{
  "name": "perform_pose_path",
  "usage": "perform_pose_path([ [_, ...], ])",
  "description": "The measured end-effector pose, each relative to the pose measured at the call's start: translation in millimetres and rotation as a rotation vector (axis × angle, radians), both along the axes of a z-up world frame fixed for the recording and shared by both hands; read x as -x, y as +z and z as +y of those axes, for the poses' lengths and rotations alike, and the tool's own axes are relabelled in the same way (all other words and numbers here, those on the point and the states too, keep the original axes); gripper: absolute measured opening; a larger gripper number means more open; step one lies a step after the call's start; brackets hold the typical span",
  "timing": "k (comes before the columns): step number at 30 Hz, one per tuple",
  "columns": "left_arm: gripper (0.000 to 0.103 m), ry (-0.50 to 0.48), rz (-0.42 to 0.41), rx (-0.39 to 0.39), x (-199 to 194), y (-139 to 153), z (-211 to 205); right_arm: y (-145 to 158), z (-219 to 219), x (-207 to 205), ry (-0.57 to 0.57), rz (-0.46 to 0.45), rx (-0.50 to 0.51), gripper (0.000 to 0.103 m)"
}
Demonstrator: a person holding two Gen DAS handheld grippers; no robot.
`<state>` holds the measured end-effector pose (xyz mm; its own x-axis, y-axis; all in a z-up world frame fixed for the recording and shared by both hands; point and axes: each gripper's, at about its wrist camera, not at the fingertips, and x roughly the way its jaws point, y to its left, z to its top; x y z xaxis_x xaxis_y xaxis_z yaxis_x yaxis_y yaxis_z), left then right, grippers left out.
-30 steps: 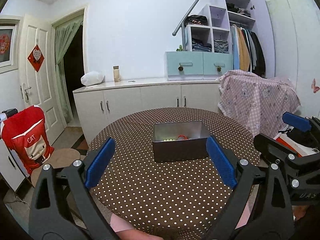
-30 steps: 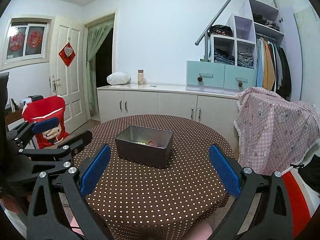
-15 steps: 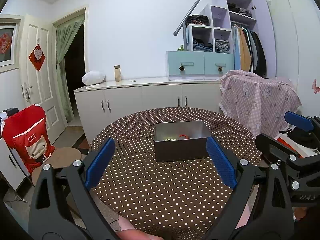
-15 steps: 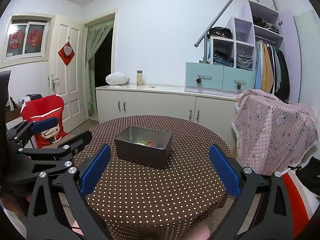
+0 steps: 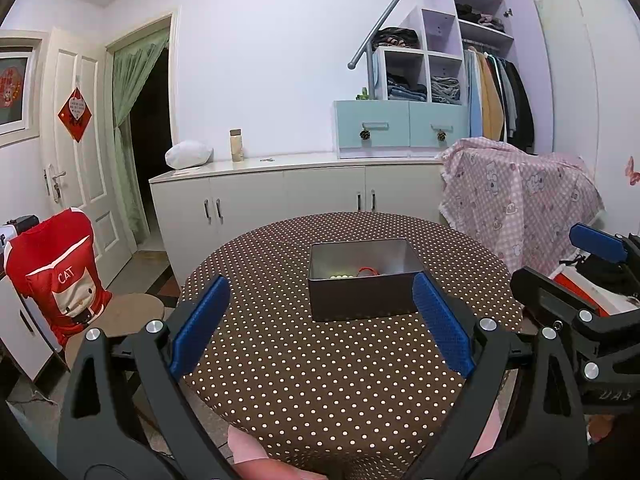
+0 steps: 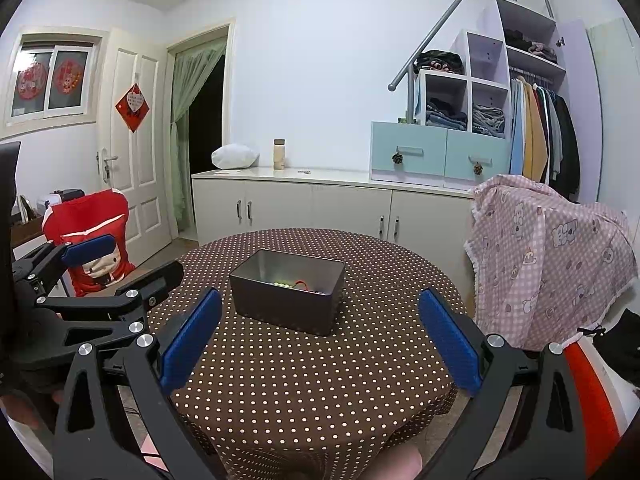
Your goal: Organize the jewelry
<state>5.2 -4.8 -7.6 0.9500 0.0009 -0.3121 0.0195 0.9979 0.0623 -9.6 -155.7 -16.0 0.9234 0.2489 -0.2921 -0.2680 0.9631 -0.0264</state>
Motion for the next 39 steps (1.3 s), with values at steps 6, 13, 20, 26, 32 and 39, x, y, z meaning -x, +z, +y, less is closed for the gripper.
perform_pose_path([
  [6,0.091,0.0,0.0,-0.002,0.4,-0.9,0.1,-0.7,-2.0,-1.6,-0.002,0.002,-0.006,0.095],
  [13,0.091,-0.002,0.006,0.001,-1.0,-1.9,-1.6,-2.3,-1.9,-1.8,-0.009,0.009,-0.011,0.095],
  [20,0.091,-0.001,0.011,-0.002,-3.5,-3.2,-1.8,-3.0,-1.6,-2.3,-0.011,0.018,-0.014,0.095],
  [26,0.091,-0.004,0.019,-0.005,-5.6,-3.7,-2.8,-3.4,-1.8,-3.7,-0.012,0.023,-0.012,0.095],
  [32,0.091,0.003,0.022,-0.01,-6.4,-3.3,-3.6,-2.3,-2.5,-5.0,-0.013,0.022,-0.013,0.095],
  [39,0.091,-0.003,0.03,-0.007,-9.5,-2.3,-3.5,-4.0,-2.2,-7.2,-0.017,0.028,-0.014,0.095],
])
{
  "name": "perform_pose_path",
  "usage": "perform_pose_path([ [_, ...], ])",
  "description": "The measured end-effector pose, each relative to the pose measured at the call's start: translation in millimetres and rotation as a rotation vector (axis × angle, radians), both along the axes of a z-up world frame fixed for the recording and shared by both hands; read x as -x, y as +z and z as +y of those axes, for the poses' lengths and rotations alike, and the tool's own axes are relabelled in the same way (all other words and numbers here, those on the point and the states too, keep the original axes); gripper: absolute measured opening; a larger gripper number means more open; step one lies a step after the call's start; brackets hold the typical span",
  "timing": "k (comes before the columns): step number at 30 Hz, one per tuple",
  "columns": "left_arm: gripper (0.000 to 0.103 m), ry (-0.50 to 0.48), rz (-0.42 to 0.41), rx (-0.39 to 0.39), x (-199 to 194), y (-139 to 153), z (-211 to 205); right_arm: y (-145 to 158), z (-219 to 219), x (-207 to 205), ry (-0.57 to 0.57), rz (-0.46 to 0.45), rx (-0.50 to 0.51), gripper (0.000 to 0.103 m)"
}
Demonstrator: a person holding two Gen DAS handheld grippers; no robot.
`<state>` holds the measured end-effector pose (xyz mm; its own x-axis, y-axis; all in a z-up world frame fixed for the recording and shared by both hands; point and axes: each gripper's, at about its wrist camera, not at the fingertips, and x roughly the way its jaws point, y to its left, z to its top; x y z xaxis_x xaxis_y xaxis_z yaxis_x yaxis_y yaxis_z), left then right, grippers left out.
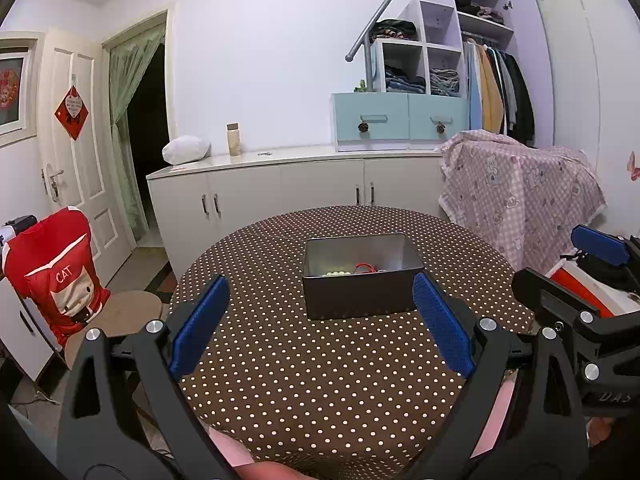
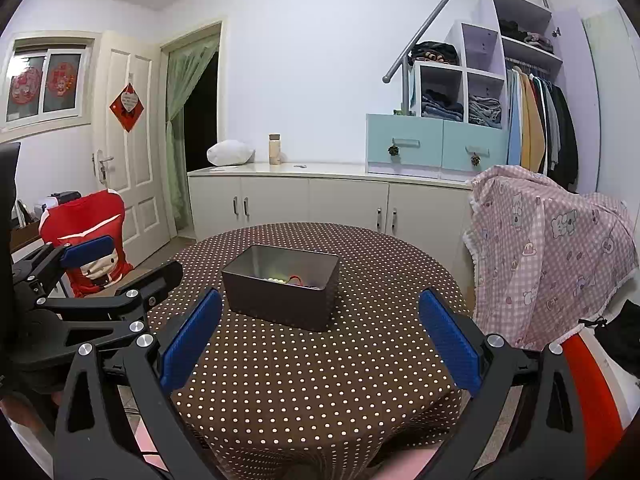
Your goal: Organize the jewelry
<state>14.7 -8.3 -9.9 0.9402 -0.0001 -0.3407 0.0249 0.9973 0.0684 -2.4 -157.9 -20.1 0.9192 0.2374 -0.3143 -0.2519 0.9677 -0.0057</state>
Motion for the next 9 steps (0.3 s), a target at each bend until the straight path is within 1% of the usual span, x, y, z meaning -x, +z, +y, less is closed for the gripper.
perform_pose_path([
  [9,0.091,0.005,0.014,0.003,-5.7,-1.1,0.7,-2.5,1.6,-3.3,0.001,0.009,0.0,0.095],
])
